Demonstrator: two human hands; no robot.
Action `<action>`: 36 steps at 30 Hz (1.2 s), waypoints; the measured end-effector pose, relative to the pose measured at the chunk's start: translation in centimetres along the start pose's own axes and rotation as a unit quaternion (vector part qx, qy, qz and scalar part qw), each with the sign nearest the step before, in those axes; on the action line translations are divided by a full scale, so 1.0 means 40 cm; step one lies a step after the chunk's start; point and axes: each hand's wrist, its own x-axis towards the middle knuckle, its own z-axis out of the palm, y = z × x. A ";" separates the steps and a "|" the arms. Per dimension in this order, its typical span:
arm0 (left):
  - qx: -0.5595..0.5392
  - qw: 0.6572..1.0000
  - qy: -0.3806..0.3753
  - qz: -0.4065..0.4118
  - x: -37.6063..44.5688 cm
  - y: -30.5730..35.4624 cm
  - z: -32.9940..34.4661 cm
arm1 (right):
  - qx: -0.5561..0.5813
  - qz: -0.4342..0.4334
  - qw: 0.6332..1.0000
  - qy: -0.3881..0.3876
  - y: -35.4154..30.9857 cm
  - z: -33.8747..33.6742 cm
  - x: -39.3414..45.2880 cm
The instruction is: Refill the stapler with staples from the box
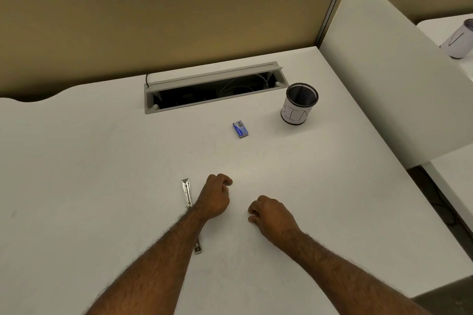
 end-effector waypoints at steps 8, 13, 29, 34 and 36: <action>0.004 1.000 -0.011 -0.002 0.001 0.004 0.001 | -0.115 0.045 0.992 -0.037 -0.071 0.015 0.021; 0.005 1.000 -0.009 -0.010 0.000 0.009 0.008 | -0.122 0.044 0.989 -0.065 -0.069 0.005 0.048; 0.034 0.999 -0.008 -0.010 0.000 0.021 0.010 | -0.092 0.196 0.968 -0.123 -0.037 -0.066 0.085; 0.039 0.999 -0.008 -0.016 0.007 0.022 0.013 | -0.109 0.177 0.970 -0.128 -0.045 -0.073 0.085; 0.031 0.999 -0.014 -0.022 0.007 0.022 0.011 | -0.062 0.154 0.978 -0.126 -0.020 -0.084 0.073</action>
